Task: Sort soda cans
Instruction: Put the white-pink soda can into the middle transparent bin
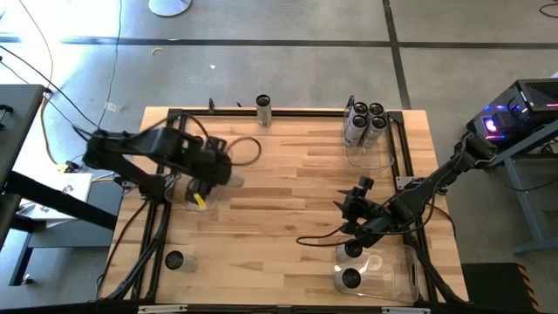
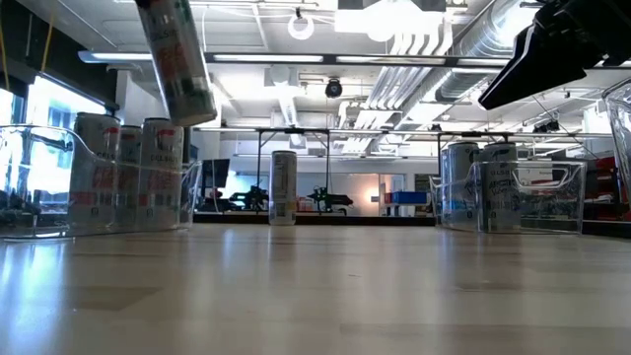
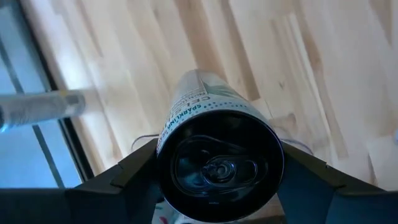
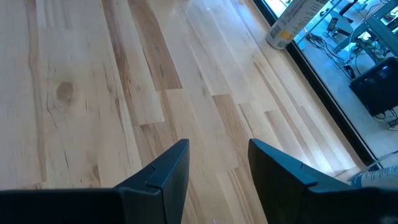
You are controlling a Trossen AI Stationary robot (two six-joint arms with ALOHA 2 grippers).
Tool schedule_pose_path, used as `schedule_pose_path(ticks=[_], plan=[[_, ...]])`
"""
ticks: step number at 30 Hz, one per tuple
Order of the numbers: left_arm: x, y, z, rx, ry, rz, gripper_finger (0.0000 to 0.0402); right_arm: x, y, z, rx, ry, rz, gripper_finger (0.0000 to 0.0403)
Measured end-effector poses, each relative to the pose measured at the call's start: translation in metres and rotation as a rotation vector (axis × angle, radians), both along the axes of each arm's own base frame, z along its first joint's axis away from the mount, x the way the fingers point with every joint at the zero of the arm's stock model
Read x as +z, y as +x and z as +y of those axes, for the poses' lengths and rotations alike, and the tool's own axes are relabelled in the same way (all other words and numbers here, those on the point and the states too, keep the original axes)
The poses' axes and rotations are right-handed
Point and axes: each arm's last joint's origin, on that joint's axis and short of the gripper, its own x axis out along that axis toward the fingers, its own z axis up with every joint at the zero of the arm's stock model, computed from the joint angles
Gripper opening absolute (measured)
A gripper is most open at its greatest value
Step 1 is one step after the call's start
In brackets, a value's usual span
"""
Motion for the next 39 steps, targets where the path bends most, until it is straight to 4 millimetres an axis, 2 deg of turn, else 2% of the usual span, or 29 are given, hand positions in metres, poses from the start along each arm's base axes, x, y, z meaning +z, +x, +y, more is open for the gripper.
schedule_pose_path(ticks=[7, 16, 29, 39], plan=[[0.004, -0.03, 0.015, 0.09, -0.023, -0.049, 0.0245, 0.0, 0.0, 0.0, 0.0, 0.0, 0.0, 0.016], [-0.024, -0.058, 0.021, 0.13, -0.064, 0.03, 0.0245, 0.0, 0.001, 0.0, 0.0, 0.005, -0.007, 0.016], [-0.086, -0.062, 0.027, 0.135, -0.055, 0.243, 0.0245, 0.001, 0.001, 0.0, -0.003, 0.011, -0.015, 0.016], [-0.11, -0.055, 0.048, 0.143, -0.033, 0.219, 0.025, 0.001, 0.002, 0.001, -0.003, 0.016, -0.022, 0.016]])
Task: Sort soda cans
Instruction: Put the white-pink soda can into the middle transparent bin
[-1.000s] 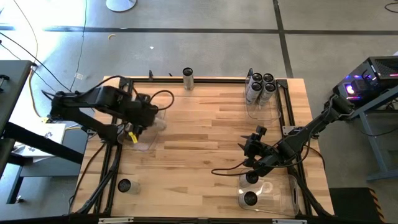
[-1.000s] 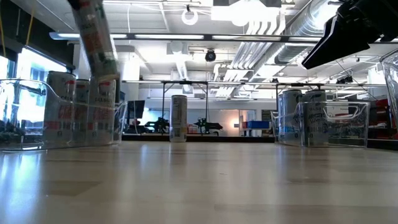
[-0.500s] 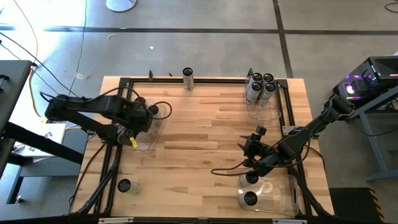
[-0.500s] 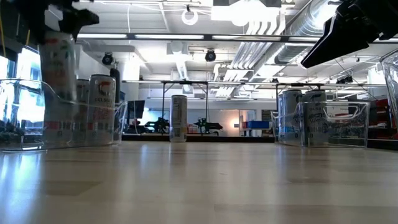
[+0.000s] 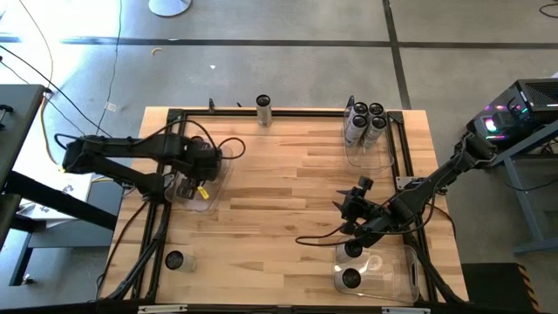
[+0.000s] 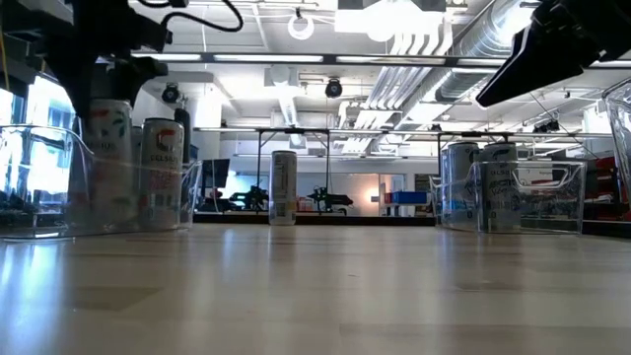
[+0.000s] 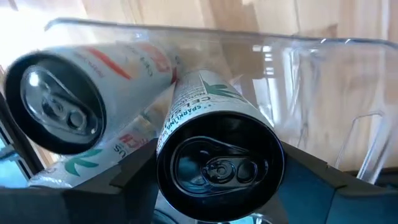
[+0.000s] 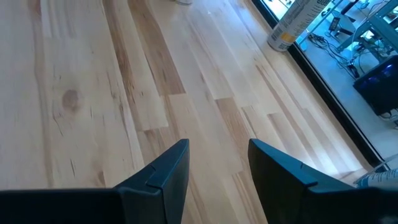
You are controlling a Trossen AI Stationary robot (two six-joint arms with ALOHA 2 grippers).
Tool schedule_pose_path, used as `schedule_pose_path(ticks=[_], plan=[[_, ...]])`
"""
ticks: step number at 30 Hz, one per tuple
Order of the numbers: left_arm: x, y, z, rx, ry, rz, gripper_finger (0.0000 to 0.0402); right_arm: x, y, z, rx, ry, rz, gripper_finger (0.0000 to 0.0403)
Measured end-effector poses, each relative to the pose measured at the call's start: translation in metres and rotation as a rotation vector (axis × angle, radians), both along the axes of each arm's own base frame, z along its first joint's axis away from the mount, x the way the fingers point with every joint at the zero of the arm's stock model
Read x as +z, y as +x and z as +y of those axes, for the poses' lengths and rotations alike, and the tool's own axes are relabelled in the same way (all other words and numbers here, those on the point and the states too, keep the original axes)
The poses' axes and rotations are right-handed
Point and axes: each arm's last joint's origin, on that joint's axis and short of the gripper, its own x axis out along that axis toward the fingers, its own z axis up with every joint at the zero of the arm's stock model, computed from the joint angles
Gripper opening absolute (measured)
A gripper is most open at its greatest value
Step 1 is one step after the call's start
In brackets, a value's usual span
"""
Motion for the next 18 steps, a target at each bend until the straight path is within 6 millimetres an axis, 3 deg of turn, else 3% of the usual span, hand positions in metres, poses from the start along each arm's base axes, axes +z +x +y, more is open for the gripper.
schedule_pose_path(ticks=[18], plan=[[-0.011, 0.004, 0.028, 0.159, 0.024, -0.081, 0.0298, 0.001, 0.002, 0.002, 0.006, 0.03, -0.018, 0.016]])
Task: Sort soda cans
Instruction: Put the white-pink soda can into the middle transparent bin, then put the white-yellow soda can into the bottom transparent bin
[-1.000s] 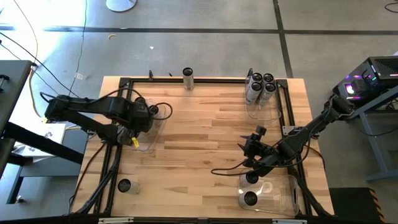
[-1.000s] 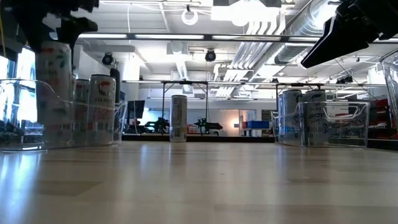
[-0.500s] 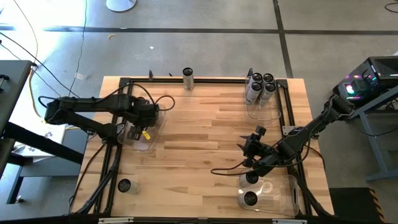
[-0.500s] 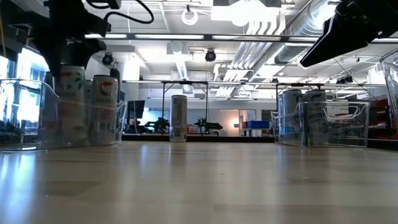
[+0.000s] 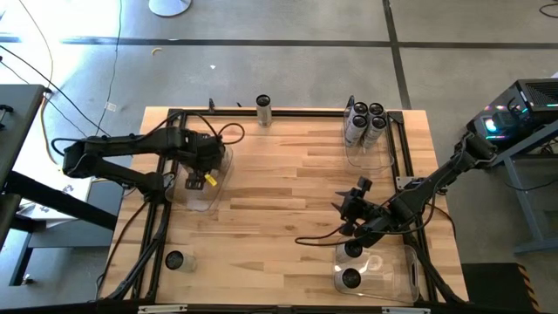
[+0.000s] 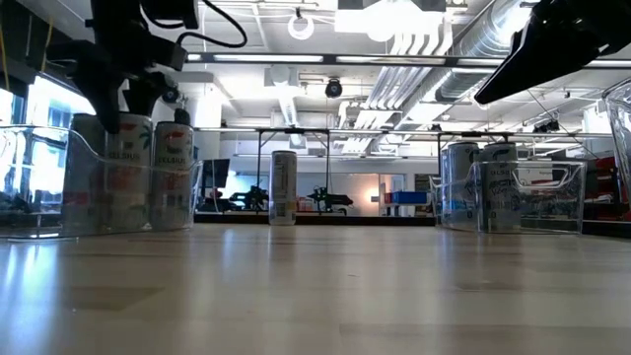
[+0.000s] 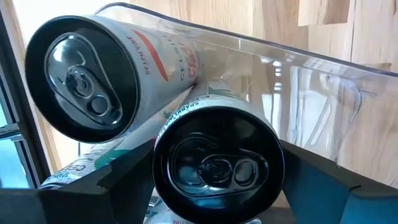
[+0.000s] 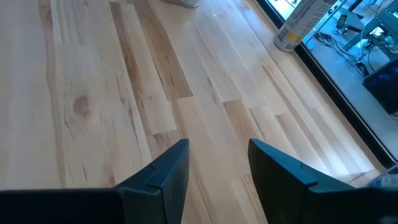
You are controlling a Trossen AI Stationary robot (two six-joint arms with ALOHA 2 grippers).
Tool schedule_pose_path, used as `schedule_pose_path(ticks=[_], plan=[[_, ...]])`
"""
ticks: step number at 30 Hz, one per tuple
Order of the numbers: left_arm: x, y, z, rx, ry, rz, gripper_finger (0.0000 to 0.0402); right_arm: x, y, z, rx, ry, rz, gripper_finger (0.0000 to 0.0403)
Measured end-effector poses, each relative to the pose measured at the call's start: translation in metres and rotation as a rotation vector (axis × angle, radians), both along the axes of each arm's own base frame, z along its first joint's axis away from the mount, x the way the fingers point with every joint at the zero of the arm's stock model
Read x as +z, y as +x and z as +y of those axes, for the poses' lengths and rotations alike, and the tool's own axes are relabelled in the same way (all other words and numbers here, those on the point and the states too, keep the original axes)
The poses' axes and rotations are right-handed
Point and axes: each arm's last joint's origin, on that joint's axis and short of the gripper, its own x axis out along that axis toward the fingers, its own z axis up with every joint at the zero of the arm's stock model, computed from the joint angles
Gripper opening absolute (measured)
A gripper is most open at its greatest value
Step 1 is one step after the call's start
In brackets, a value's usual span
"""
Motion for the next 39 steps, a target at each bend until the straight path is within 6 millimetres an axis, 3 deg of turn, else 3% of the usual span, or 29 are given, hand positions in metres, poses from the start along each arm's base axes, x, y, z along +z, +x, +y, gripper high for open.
schedule_pose_path(ticks=[9, 14, 21, 28, 30, 34, 39], plan=[[0.014, -0.01, -0.001, -0.02, 0.012, -0.059, 0.0298, 0.001, 0.004, -0.002, -0.013, 0.015, -0.017, 0.016], [0.044, -0.012, -0.001, -0.012, 0.041, -0.179, 0.0298, 0.005, 0.017, -0.012, -0.036, 0.06, -0.055, 0.016], [0.093, -0.017, -0.003, 0.097, 0.067, -0.407, 0.0298, 0.028, 0.052, -0.028, 0.065, 0.086, -0.252, 0.016], [0.118, -0.017, -0.01, 0.157, 0.078, -0.722, 0.0298, 0.043, 0.07, -0.057, 0.104, 0.088, -0.365, 0.0186], [0.119, -0.013, -0.016, 0.124, 0.068, -0.816, 0.0298, 0.047, 0.071, -0.064, 0.122, 0.099, -0.359, 0.0205], [0.113, 0.002, -0.033, 0.042, 0.112, -0.966, 0.0292, 0.076, 0.064, -0.07, 0.118, 0.097, -0.318, 0.0239], [0.086, 0.027, -0.058, -0.037, 0.159, -1.061, 0.028, 0.119, 0.048, -0.067, 0.096, 0.129, -0.294, 0.0247]])
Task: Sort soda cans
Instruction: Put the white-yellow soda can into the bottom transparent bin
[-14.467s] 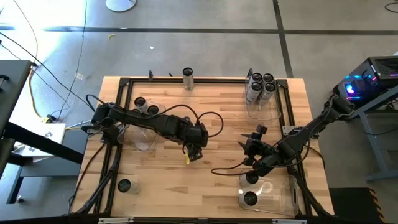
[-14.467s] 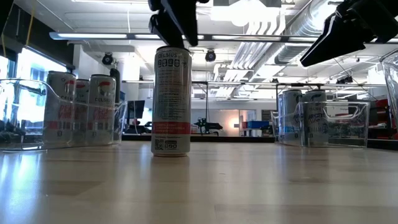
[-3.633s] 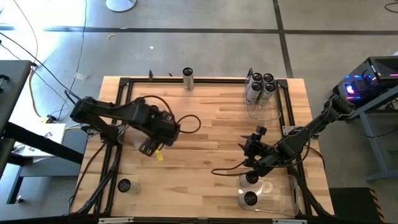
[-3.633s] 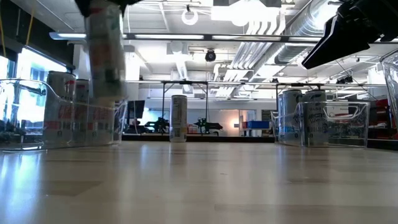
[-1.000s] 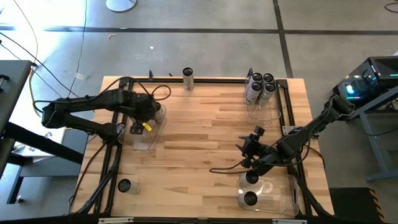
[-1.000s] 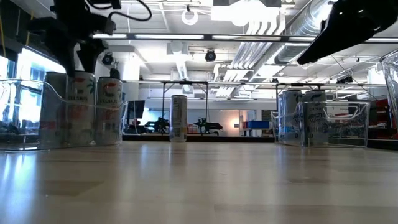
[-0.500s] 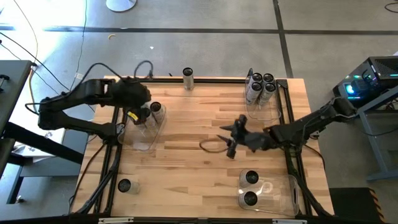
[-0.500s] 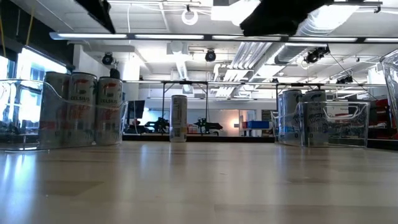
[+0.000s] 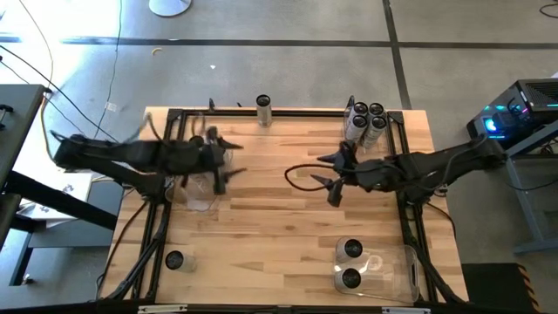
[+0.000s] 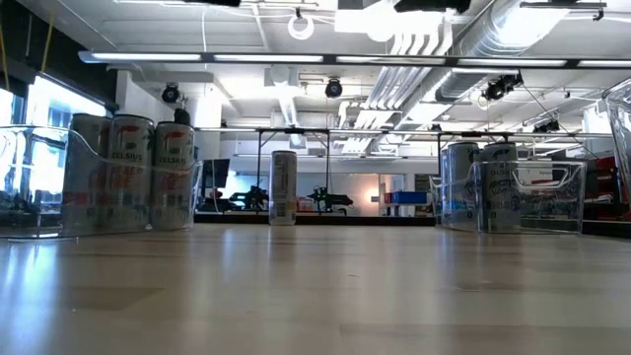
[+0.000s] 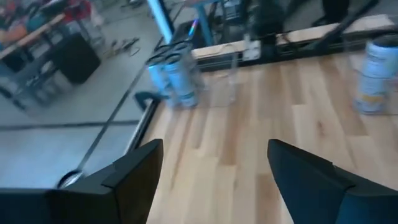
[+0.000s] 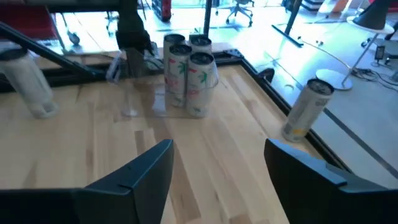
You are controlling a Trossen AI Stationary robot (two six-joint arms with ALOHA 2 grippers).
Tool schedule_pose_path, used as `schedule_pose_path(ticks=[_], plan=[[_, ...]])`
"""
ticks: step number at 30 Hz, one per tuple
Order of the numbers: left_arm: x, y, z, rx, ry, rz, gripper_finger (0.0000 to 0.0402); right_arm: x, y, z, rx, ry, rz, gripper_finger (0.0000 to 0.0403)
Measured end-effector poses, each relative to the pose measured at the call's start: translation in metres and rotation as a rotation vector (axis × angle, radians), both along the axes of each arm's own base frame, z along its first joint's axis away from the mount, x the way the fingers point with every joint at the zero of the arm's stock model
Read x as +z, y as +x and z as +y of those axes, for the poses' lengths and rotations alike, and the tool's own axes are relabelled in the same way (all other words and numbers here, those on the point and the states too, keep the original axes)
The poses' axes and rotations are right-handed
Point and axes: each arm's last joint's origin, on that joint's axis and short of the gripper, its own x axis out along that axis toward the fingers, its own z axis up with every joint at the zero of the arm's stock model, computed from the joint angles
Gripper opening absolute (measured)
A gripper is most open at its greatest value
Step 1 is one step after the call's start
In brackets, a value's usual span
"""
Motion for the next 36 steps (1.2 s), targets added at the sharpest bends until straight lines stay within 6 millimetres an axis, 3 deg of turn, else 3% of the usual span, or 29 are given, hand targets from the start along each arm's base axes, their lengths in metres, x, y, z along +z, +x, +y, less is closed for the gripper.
schedule_pose_path(ticks=[2, 5, 11, 17, 23, 27, 32, 36], plan=[[-0.016, 0.01, -0.007, -0.025, 0.0, -0.007, 0.0278, 0.008, -0.004, 0.006, 0.001, 0.017, -0.018, 0.0248], [-0.042, 0.025, -0.014, -0.025, -0.042, -0.026, 0.0278, 0.004, -0.006, 0.018, 0.031, 0.028, -0.012, 0.0248], [-0.079, 0.048, -0.019, -0.004, -0.115, -0.11, 0.0278, -0.032, -0.01, 0.034, 0.001, 0.085, -0.006, 0.0248], [-0.091, 0.063, -0.02, 0.026, -0.197, -0.169, 0.0278, -0.069, -0.009, 0.032, -0.102, 0.099, -0.13, 0.0248], [-0.093, 0.066, -0.005, 0.099, -0.235, -0.173, 0.0278, -0.102, -0.01, 0.015, -0.135, 0.141, -0.312, 0.0248], [-0.085, 0.065, 0.012, 0.121, -0.209, -0.227, 0.0278, -0.107, -0.01, 0.008, -0.081, 0.173, -0.395, 0.0248], [-0.071, 0.063, 0.05, 0.187, -0.218, -0.299, 0.0278, -0.11, -0.007, 0.006, -0.072, 0.16, -0.39, 0.0248], [-0.053, 0.06, 0.09, 0.38, -0.176, -0.344, 0.0278, -0.117, -0.002, 0.006, -0.082, 0.16, -0.367, 0.0248]])
